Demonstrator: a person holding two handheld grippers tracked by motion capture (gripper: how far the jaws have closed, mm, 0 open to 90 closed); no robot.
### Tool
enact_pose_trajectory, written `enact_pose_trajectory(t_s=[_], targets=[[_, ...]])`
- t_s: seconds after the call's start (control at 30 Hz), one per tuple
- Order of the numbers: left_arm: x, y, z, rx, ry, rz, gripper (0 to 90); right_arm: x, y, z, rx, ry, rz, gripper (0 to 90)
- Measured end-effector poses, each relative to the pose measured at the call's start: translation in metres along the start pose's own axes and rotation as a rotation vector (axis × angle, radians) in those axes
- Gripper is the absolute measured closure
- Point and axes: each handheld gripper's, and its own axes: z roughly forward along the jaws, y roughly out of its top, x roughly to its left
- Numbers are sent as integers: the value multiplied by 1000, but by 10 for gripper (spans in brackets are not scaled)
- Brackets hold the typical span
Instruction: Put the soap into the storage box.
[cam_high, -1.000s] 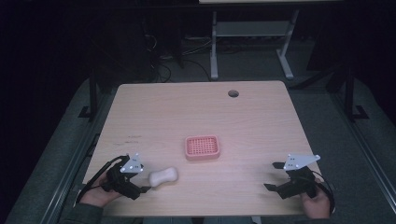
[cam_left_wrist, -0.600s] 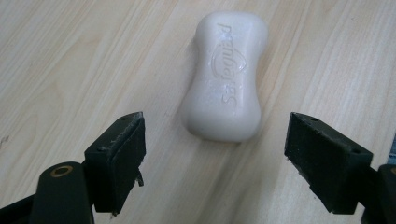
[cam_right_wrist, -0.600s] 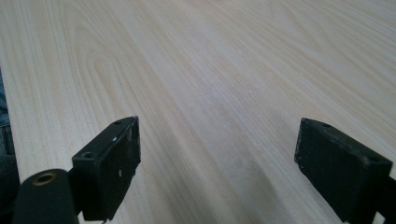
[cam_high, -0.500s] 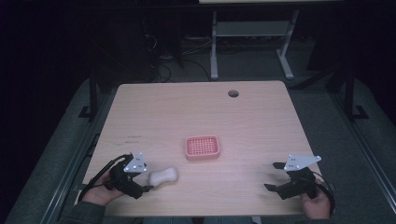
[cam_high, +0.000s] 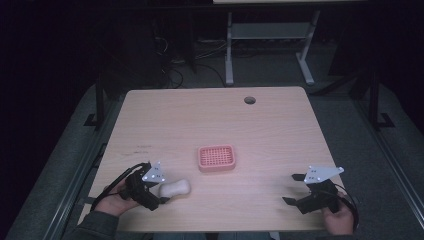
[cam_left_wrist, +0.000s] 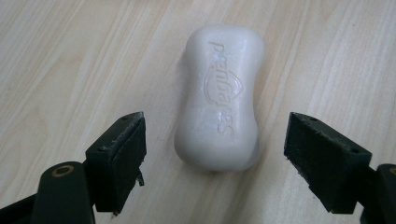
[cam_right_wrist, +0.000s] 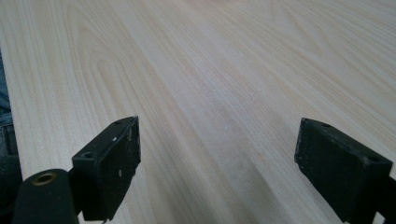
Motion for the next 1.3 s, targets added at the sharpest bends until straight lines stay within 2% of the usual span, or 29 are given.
enact_pose_trajectory(t_s=[0.13, 0.63, 0.97, 1.3], targets=[[1, 2, 1, -11, -9, -5, 209, 0, 1, 1, 2, 6, -2, 141], [3, 14, 10, -4, -34, 24, 216, -1, 2, 2, 7, 9, -8, 141], [7, 18, 15, 2, -48, 15, 214, -1, 2, 3, 11, 18, -9, 141], [10, 20, 26, 28, -84, 13, 274, -1, 3, 4, 15, 21, -9, 141]])
